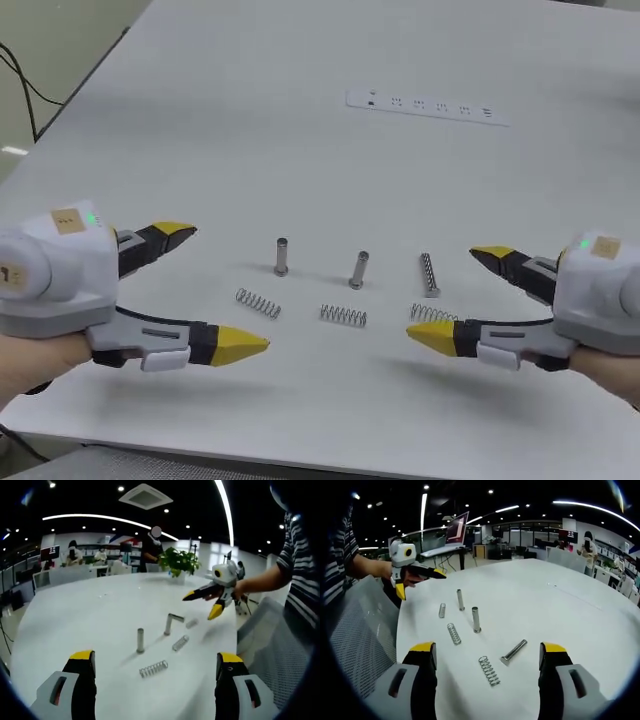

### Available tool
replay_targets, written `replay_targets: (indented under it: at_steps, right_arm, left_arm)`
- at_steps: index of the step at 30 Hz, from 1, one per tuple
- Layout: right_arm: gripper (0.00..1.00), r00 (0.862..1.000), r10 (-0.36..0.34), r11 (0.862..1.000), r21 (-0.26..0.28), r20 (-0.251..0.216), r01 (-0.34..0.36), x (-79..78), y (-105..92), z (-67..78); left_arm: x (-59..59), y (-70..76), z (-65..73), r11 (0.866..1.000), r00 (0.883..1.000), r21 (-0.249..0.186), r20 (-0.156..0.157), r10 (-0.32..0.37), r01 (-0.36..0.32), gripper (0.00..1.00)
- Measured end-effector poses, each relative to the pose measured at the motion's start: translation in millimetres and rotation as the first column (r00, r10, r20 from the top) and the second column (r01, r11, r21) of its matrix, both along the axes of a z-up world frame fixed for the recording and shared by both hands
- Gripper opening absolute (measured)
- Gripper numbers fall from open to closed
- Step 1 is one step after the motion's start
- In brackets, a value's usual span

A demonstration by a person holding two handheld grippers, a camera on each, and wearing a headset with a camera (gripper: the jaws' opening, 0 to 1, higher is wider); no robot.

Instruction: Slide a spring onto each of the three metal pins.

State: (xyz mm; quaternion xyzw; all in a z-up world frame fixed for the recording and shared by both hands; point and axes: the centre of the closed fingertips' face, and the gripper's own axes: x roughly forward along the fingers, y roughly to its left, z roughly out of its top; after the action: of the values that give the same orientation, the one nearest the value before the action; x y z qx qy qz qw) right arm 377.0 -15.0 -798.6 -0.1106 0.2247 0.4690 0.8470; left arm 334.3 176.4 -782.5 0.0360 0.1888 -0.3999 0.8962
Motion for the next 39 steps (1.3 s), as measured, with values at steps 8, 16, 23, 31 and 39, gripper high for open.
replay_targets:
  at_steps: [8, 16, 23, 31, 39]
  right_arm:
    - [0.65, 0.997, -0.057, 0.997, -0.047, -0.05, 0.055, 24.5, 1.2, -2.8]
    - [0.47, 0.978, -0.144, 0.988, -0.07, -0.15, 0.135, 40.7, 0.6, -12.4]
    - [0.37, 0.945, -0.231, 0.97, -0.13, -0.23, 0.206, 52.7, -6.4, -28.7]
    - [0.25, 0.922, -0.281, 0.949, -0.222, -0.266, 0.225, 54.9, -8.2, -42.3]
    - [0.19, 0.91, -0.302, 0.937, -0.262, -0.283, 0.23, 56.3, -4.6, -53.3]
  left_arm:
    - [-0.9, 1.9, 0.8, 1.0, 1.0, -0.001, -0.001, 0.005, -0.005, 0.98]
    - [-2.9, 3.4, 0.4, 1.0, 1.0, 0.002, -0.003, 0.004, -0.004, 0.98]
    - [-4.2, 3.5, -0.1, 1.0, 1.0, 0.003, -0.006, 0.005, -0.005, 0.98]
    - [-4.3, 4.2, 0.3, 1.0, 1.0, -0.002, -0.007, 0.011, -0.011, 0.98]
    - [-6.0, 5.8, -2.6, 1.0, 1.0, 0.003, -0.014, 0.009, -0.009, 0.98]
